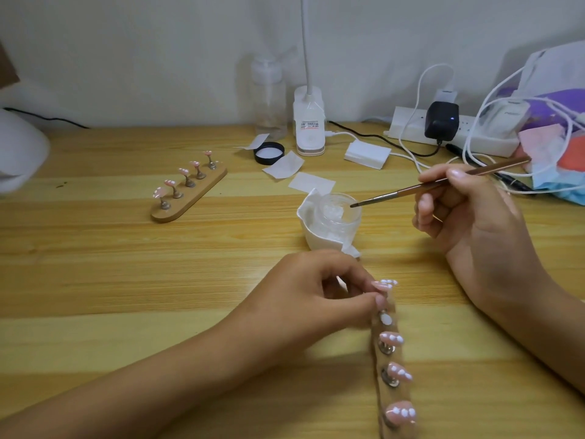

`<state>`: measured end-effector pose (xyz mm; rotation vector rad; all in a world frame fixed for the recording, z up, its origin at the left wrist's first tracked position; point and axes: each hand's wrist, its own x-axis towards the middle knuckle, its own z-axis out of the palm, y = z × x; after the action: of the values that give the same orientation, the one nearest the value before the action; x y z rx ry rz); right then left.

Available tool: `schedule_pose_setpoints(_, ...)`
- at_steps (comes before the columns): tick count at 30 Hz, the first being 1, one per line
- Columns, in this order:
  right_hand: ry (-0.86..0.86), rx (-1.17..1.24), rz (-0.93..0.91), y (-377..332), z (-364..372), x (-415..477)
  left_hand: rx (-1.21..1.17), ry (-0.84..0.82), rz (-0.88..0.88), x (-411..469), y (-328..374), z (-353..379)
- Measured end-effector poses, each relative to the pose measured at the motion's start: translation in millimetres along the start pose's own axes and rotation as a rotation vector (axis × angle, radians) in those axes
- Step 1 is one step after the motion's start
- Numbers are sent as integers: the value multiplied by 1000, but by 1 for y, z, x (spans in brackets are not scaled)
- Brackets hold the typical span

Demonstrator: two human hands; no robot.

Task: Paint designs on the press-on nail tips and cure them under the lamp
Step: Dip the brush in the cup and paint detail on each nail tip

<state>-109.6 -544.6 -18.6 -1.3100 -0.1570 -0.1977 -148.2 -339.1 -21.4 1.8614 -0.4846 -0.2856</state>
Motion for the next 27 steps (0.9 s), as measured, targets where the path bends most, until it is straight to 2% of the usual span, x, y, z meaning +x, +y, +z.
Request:
schedule_pose_setpoints(3,6,26,2,1,-3,1,-200,98,62,-4,1,-5)
schedule_pose_setpoints(6,21,7,-35,2,-5,1,-423,292,111,-8,2,-14)
schedule_pose_setpoints(9,29,-32,-104,1,-5,0,-525,457,-31,-2,-1,-20)
schedule_pose_setpoints(11,30,-54,-169,0,-3,-3,-636,510,-141,3,-2,-22)
schedule_pose_setpoints(14,26,-88,-240,-1,-1,-7,-766,524,-141,8,-3,-23)
schedule_pose_setpoints(27,-60,-266,-338,0,3,-13,-856,516,-136,4,-1,-25)
